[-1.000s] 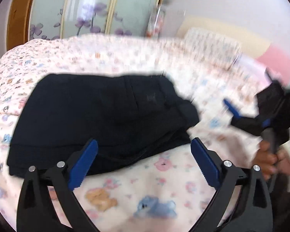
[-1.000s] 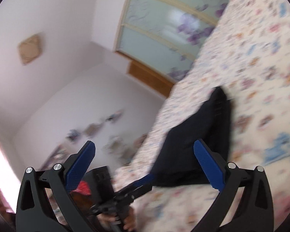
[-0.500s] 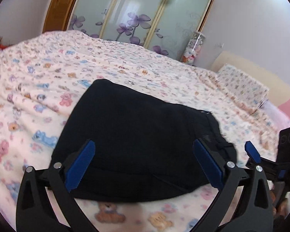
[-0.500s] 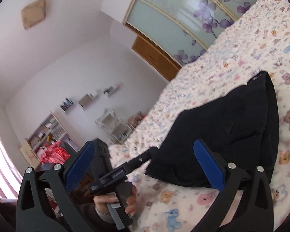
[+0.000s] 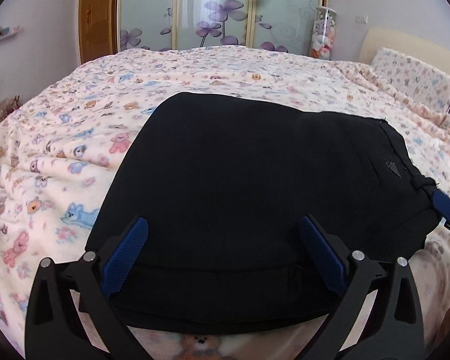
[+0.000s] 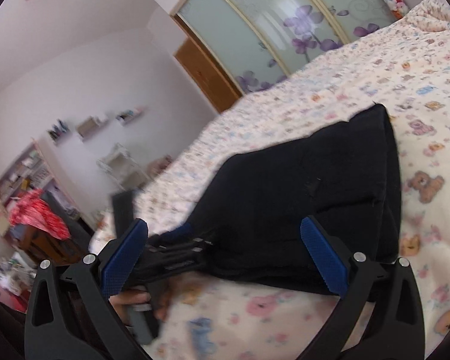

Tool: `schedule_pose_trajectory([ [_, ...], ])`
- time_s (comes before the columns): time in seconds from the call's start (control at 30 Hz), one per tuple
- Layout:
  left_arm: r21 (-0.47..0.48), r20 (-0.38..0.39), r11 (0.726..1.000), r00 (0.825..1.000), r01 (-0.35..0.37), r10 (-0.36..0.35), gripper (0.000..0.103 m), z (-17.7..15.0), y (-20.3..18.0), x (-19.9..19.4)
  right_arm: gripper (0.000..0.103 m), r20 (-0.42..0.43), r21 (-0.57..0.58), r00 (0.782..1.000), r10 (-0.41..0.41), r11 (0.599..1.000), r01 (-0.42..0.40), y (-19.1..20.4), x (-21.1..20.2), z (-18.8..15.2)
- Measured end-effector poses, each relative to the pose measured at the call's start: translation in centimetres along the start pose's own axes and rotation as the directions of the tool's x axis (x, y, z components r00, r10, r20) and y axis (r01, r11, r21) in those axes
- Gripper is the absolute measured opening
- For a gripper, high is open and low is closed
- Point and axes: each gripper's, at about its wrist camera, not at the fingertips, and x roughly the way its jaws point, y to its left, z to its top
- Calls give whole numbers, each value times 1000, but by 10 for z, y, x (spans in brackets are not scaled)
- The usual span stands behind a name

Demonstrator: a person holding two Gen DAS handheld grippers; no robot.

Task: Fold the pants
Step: 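Lower the trousers flat onto the blanket and open the left tool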

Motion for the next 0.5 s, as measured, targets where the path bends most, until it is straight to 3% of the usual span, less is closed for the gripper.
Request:
schedule_pose_trajectory([
  [0.1, 3, -14, 1000, 1000, 6, -6, 101, -2, 2, 2, 102, -68, 32, 997, -49, 998, 51, -11, 10, -10],
  [0.23, 10, -21, 1000, 1000, 5, -5, 101, -4, 3, 2, 102, -73, 36, 996, -52, 998, 54, -12, 7, -12],
  [0.43, -5, -19, 1000, 1000, 22, -22, 101, -7, 7, 1, 102, 12, -10, 1000, -10, 1000, 10, 1, -12, -9],
  [0.5, -5, -18, 1000, 1000, 22, -22, 101, -7, 7, 1, 102, 23, -8, 998, -52, 999, 52, -2, -13, -6],
])
